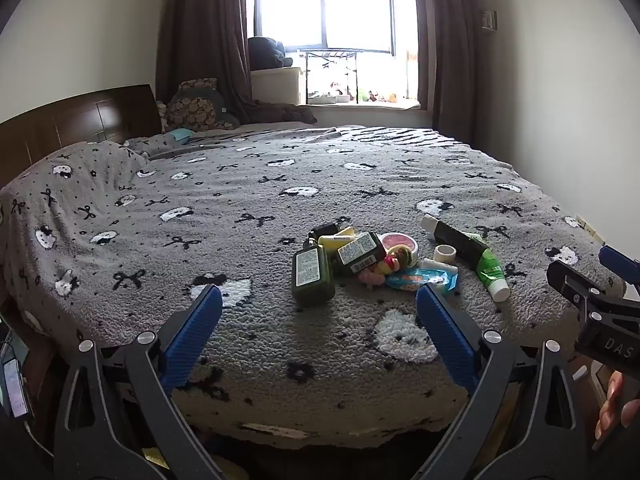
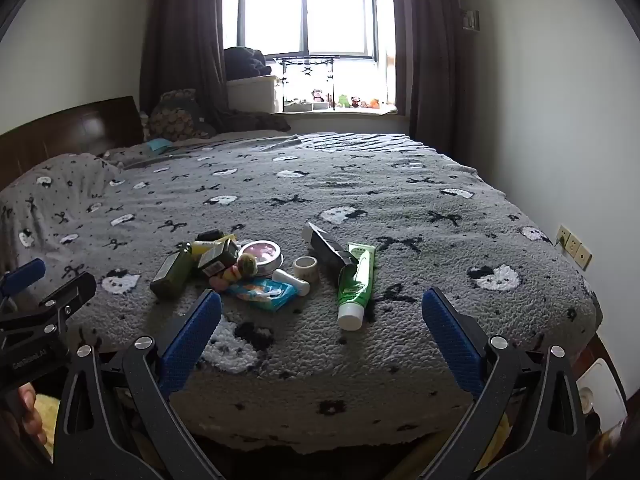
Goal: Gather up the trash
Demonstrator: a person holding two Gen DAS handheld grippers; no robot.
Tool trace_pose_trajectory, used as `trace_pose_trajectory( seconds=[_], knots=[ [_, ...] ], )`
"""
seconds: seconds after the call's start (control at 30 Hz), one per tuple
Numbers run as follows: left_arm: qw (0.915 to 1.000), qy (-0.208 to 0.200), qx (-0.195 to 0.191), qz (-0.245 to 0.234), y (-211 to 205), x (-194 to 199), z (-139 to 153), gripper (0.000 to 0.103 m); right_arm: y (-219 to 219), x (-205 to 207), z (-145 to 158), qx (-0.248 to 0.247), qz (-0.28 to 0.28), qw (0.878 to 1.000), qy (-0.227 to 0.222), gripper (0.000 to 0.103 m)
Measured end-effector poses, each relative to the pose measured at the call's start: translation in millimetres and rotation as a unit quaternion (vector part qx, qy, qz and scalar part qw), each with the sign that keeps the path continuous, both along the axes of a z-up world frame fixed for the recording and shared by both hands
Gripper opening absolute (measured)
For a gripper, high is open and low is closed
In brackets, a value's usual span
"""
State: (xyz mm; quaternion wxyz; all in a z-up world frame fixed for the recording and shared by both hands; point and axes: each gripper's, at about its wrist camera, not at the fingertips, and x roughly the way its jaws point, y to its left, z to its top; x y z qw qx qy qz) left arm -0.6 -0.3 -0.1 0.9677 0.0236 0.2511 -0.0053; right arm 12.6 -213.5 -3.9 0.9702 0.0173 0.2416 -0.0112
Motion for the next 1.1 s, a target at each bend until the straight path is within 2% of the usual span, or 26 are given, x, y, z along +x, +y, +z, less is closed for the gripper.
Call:
trace_pose_trajectory(
  seconds=[0.57, 1.1],
  knots=[
    [1.0000, -0.001, -0.006, -0.003, -1, -2, 0, 0.093, 0, -2, 0, -0.004, -0.001, 1.000, -0.002, 0.100],
    [0.9999, -0.002, -0.010, -0.004, -1, 0, 13, 0.093, 4, -3, 3, -0.007, 0.002, 1.000, -0.006, 0.100]
  ],
)
